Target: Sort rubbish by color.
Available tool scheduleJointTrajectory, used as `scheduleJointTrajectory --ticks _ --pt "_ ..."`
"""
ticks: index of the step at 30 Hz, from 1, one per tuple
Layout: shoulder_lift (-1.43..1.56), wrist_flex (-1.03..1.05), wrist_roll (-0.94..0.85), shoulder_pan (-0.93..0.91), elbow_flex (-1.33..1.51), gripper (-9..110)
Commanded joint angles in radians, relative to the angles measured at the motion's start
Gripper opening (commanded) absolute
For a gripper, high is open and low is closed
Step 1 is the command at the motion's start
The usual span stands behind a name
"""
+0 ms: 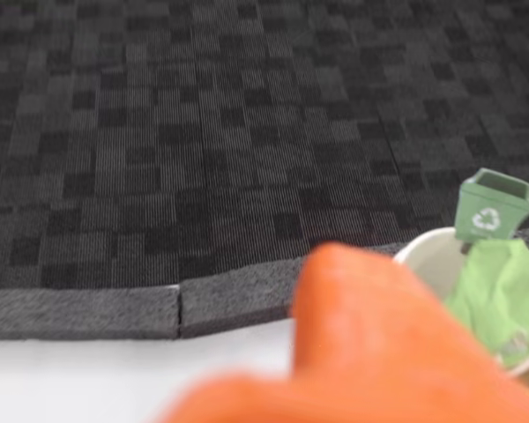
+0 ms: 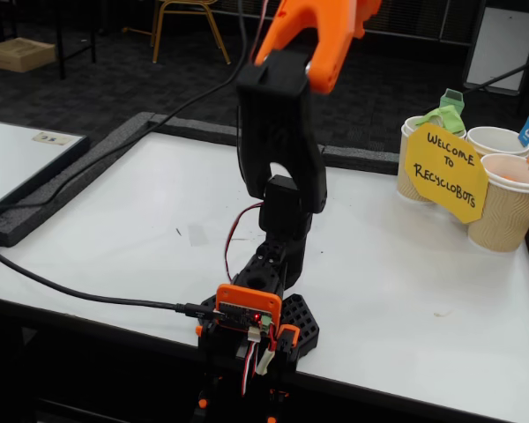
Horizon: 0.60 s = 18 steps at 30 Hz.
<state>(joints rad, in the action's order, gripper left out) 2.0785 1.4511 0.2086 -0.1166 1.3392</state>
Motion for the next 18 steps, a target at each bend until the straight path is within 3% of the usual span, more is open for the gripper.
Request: scheduleJointTrajectory --ticks 1,12,18 --pt "0.23 0.005 -0.012 0.017 0.1 9" --pt "0.75 0.012 -0.012 0.195 0.581 9" --pt "0.834 0.04 -0.012 0.25 0.704 9"
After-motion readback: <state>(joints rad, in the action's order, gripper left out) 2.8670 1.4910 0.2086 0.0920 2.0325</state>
